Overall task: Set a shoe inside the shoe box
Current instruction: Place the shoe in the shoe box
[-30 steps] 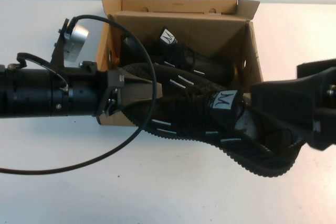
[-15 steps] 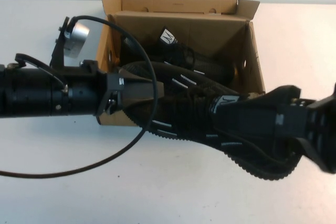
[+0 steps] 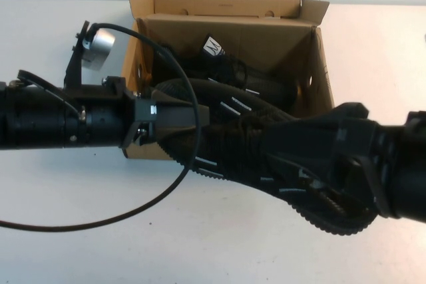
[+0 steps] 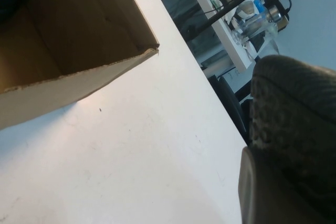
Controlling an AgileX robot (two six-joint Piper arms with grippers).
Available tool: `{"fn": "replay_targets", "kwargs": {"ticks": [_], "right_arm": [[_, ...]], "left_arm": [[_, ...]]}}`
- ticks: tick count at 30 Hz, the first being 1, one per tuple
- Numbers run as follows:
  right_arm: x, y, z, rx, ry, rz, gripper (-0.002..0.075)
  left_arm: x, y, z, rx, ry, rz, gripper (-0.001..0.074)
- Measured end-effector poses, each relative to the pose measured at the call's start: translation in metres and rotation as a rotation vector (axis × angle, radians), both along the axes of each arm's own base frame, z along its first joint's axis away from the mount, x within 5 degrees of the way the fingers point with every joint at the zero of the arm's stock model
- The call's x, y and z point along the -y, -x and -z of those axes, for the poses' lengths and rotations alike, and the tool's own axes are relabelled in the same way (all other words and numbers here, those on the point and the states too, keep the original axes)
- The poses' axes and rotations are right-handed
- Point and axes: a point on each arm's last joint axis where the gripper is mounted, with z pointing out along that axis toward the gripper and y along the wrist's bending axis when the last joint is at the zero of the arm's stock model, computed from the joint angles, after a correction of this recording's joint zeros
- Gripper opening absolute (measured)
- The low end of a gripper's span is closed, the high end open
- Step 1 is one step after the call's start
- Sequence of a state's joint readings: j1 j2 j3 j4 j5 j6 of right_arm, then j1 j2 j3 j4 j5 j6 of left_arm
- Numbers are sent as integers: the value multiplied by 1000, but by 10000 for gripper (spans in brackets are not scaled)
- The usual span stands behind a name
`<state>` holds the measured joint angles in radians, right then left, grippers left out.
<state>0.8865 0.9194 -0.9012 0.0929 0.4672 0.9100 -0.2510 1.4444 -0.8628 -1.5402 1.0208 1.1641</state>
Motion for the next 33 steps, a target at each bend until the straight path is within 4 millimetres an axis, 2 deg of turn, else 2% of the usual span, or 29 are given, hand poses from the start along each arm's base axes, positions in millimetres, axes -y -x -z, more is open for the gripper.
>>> {"fn": "replay_targets", "kwargs": {"ticks": [9, 17, 26, 28, 30, 33], "right_arm": [[-21, -18, 19, -45, 48, 7, 571], [-41, -36, 30, -24, 14, 28, 571], [-48, -45, 39, -55, 3, 51, 568], [-48, -46, 38, -50, 1, 51, 538], [-48, -46, 38, -50, 0, 52, 464], [-48, -46, 39, -51, 1, 53, 253]], "left_arm": [[1, 2, -1, 20, 5, 26, 144], [1, 2, -1, 20, 10, 38, 144], [0, 1, 1, 28, -5, 28, 144], [0, 1, 1, 28, -5, 28, 144], [0, 1, 1, 27, -4, 30, 144], [0, 2, 1, 26, 2, 40, 144]]}}
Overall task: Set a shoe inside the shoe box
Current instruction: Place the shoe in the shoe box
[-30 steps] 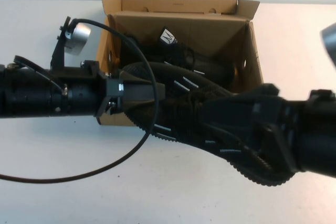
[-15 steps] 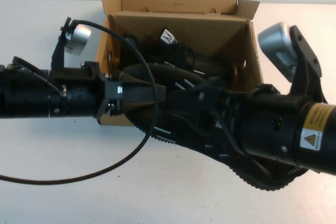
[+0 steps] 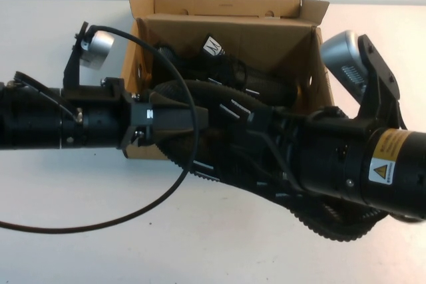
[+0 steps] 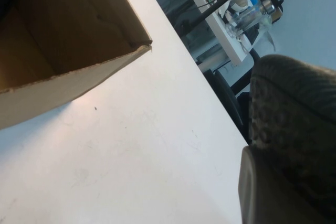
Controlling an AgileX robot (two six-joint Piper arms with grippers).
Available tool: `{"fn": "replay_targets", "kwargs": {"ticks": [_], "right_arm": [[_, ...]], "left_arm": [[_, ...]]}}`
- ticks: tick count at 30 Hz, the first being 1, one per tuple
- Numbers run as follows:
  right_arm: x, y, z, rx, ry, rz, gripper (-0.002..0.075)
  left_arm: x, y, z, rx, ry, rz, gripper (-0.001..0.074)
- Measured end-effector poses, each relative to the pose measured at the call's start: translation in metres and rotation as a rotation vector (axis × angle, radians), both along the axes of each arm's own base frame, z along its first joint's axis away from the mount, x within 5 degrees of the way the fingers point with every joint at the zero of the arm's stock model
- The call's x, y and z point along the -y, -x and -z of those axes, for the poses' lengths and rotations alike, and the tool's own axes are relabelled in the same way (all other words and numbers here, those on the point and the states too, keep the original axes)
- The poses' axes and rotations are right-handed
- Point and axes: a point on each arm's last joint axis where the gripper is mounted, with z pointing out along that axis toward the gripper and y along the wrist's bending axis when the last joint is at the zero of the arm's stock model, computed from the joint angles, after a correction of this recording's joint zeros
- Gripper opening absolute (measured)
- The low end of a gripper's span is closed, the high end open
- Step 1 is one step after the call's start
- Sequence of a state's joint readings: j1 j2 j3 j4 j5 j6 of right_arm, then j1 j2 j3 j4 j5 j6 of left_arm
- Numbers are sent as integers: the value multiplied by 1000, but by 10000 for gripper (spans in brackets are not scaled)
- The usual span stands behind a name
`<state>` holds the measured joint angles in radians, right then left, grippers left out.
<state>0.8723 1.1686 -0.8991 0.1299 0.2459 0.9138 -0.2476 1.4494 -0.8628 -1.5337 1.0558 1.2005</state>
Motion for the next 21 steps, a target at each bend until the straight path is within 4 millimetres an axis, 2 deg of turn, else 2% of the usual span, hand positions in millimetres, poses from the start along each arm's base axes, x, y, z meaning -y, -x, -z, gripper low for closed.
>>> {"fn": "replay_targets", "kwargs": {"ticks": [2, 4, 8, 10, 13, 15, 17, 21], "right_arm": [[1, 0, 2, -6, 9, 2, 108], [1, -1, 2, -7, 11, 4, 50], [2, -1, 3, -2, 15, 3, 15], [2, -1, 3, 2, 18, 2, 14], [2, -1, 3, 9, 24, 1, 13], [2, -1, 3, 15, 29, -2, 13], [2, -1, 3, 23, 35, -7, 11], [5, 2, 0, 45, 59, -25, 11]], "left_arm": [[0, 0, -1, -2, 7, 3, 141], [0, 0, -1, -2, 9, 2, 141], [-1, 0, -1, -3, 11, 4, 141], [-1, 0, -1, -3, 11, 4, 164], [0, 1, -2, -25, 32, 7, 309], [0, 2, -3, -42, 46, 14, 445], [0, 3, -4, -54, 55, 21, 545], [1, 3, -5, -66, 71, 26, 613]]}}
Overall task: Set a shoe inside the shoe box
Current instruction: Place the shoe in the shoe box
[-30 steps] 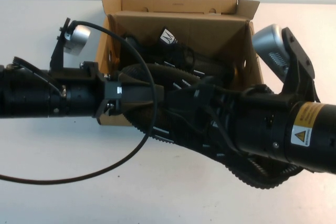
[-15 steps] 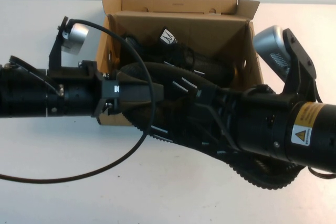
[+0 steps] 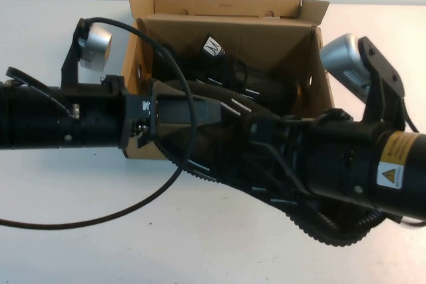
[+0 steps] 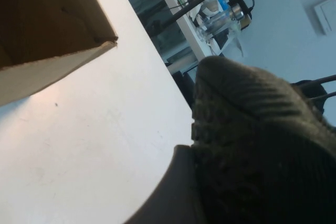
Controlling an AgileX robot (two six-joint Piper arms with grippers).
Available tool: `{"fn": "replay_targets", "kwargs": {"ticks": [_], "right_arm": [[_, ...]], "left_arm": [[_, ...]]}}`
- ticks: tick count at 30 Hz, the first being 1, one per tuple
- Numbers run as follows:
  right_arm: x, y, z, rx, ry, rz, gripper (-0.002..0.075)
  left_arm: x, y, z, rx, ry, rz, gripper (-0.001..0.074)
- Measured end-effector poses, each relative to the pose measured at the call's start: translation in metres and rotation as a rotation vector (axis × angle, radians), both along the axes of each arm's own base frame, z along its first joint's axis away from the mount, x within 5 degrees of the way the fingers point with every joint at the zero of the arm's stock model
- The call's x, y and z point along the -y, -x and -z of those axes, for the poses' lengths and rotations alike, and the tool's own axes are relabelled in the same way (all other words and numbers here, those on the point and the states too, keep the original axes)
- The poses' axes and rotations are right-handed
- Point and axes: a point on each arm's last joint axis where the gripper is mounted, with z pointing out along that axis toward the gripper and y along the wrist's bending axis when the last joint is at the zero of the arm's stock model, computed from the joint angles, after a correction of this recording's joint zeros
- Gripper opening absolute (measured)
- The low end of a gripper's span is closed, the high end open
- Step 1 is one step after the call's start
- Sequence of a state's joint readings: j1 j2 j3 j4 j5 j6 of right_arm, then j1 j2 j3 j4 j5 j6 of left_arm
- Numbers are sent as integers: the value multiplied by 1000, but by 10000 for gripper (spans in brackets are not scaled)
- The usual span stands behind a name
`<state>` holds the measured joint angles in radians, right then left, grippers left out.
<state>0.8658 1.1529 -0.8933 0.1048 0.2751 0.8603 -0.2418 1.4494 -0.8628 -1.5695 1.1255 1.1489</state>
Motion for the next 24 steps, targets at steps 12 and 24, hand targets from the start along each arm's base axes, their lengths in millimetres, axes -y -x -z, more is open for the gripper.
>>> {"fn": "replay_targets", "kwargs": {"ticks": [12, 24], "right_arm": [[39, 33, -38, 149, -11, -43, 7], [62, 45, -46, 261, 102, -44, 6]], "left_arm": [[3, -2, -9, -2, 82, -13, 627], [-16, -19, -27, 77, 109, -89, 593]]}}
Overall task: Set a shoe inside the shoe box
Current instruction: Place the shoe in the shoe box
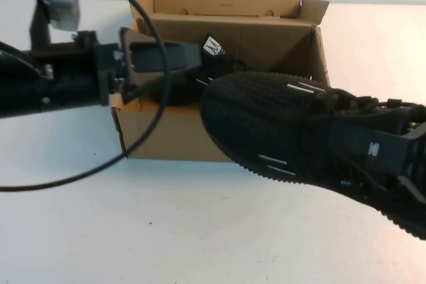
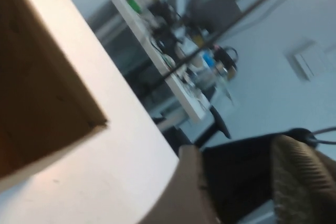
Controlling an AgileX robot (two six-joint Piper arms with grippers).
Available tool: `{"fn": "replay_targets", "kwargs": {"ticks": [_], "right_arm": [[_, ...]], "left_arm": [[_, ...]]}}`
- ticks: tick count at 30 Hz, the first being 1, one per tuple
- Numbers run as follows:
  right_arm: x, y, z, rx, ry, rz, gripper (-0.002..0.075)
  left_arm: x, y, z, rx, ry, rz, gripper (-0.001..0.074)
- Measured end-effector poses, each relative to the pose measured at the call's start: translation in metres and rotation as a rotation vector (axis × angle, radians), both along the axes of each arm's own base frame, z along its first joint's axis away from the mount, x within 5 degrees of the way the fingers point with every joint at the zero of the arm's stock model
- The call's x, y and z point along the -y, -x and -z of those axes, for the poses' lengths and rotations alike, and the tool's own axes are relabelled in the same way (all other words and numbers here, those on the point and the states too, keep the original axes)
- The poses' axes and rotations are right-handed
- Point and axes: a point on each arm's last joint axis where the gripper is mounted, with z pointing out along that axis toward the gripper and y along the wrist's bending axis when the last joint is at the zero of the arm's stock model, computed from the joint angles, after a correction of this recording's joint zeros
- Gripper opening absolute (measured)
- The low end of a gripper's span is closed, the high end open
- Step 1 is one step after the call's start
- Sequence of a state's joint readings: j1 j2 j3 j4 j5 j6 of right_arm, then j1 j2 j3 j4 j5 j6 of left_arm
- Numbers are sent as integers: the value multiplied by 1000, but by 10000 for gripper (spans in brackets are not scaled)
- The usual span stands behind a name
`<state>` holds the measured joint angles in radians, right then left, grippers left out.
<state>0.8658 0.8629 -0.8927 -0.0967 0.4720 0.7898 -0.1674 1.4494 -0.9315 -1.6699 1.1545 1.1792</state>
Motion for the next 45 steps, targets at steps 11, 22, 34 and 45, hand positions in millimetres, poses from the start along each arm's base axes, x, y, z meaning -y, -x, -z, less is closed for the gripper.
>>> {"fn": "replay_targets", "kwargs": {"ticks": [11, 22, 34, 45], "right_arm": [[8, -22, 4, 22, 35, 113, 6], [-18, -76, 18, 58, 107, 104, 5], [-66, -156, -2, 95, 242, -148, 5], [-77, -206, 15, 210, 187, -249, 4]], "left_arm": [[-44, -1, 12, 87, -253, -31, 19], [-71, 52, -29, 288, -704, -265, -1], [-78, 122, -72, 451, -727, -412, -1], [-78, 132, -70, 375, -719, -396, -1]]}}
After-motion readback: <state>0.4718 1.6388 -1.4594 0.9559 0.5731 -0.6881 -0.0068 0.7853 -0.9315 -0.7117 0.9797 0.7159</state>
